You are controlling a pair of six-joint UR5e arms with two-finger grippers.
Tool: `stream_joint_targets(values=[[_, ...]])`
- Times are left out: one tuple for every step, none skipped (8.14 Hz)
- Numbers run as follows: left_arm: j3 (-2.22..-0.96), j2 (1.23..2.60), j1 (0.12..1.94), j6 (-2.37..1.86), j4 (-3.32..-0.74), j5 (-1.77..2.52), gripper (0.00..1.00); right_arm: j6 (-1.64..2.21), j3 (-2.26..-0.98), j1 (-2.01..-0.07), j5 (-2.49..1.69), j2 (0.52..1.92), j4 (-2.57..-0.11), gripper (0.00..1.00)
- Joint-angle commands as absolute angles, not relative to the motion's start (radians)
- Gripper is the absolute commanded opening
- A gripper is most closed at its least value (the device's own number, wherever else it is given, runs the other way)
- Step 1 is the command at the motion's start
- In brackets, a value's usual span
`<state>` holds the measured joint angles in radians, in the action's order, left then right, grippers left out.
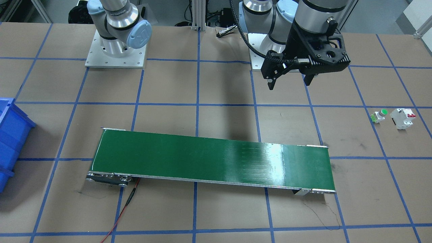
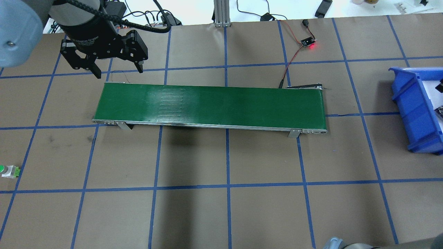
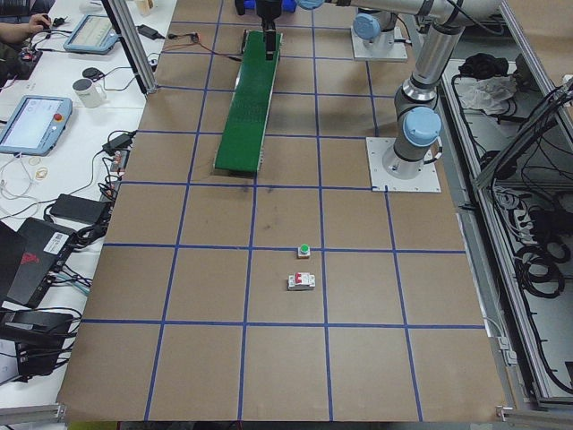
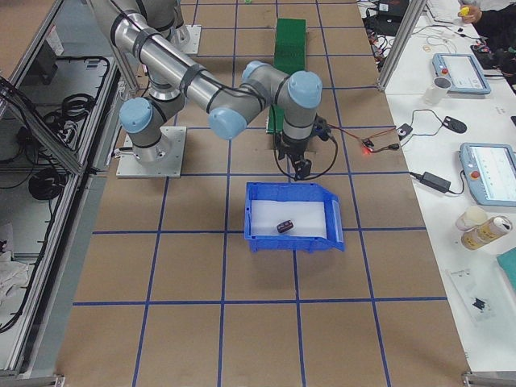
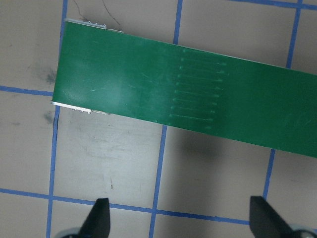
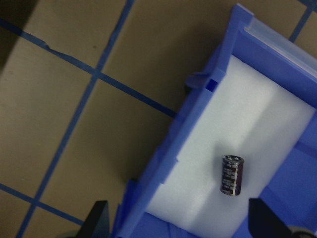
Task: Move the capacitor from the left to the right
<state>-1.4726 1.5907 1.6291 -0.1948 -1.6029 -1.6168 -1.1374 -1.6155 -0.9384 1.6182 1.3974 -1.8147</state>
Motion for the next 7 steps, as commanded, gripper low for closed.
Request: stream_joint_targets(values=[[-1.473, 1.591, 1.629, -0.195, -1.601, -1.617, 1.00, -0.841, -1.608, -1.143, 1.611, 1.525, -1.681, 1.00], [-1.471, 1.591, 1.629, -0.195, -1.601, -1.617, 1.00, -0.702, -1.603, -1.245, 1.612, 1.543, -1.646, 1.00], [-1.471, 1.591, 1.629, -0.195, -1.601, -1.615, 1.00, -0.552, -1.597, -1.335, 1.611, 1.561, -1.629, 1.00], [-1.471, 1.591, 1.629, -0.195, -1.601, -1.615, 1.00, -0.420, -1.595, -1.426, 1.609, 1.574, -1.629, 1.00], [-1.471, 1.591, 1.629, -0.195, -1.601, -1.615, 1.00, -0.271, -1.592, -1.513, 1.606, 1.574, -1.631, 1.00], [-1.471, 1.591, 1.629, -0.195, -1.601, -1.615, 1.00, -0.156, -1.582, -1.579, 1.592, 1.574, -1.631, 1.00], [-1.471, 1.592, 1.629, -0.195, -1.601, -1.615, 1.00, -0.084, -1.577, -1.623, 1.577, 1.572, -1.631, 1.00]])
